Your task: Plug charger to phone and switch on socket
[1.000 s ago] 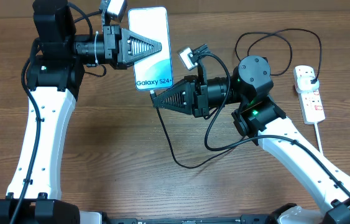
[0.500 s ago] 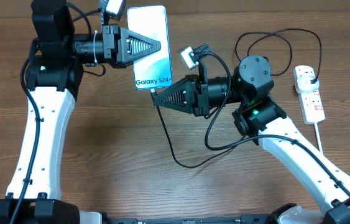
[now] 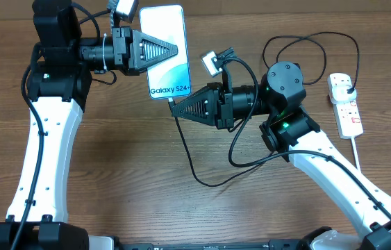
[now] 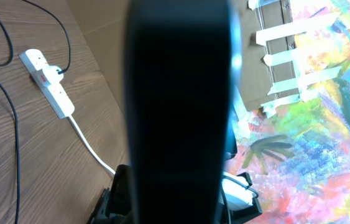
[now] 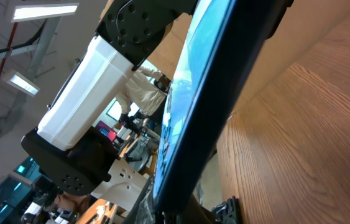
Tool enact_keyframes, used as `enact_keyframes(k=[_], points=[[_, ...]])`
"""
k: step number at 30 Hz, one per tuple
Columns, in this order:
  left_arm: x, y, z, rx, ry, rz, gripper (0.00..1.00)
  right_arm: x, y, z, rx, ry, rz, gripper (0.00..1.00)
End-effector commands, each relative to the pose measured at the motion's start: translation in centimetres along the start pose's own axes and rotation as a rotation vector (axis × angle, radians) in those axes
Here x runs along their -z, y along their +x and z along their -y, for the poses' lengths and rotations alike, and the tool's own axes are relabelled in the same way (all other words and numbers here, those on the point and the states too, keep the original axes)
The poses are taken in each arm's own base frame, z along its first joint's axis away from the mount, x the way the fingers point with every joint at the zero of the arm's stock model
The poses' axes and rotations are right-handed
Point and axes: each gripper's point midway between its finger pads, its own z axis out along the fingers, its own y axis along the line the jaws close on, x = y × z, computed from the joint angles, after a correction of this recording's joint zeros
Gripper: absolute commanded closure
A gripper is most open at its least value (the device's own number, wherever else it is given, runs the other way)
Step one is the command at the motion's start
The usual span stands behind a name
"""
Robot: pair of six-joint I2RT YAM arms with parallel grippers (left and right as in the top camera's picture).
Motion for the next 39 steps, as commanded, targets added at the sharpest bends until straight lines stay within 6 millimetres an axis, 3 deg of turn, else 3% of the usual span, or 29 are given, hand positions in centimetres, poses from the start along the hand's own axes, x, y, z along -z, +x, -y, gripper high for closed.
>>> enact_keyframes(k=[1,39], points=[[0.3,1.0,2.1,-0.042,0.023,-0.023,0.96,0.9,-1.7,0.6,0.017,0.039,0.063,0.96],[0.3,0.5,1.5,-0.091,-0.005,0.013,0.96,1.1,-4.4,2.7,0.0,0.16,0.235,0.96]])
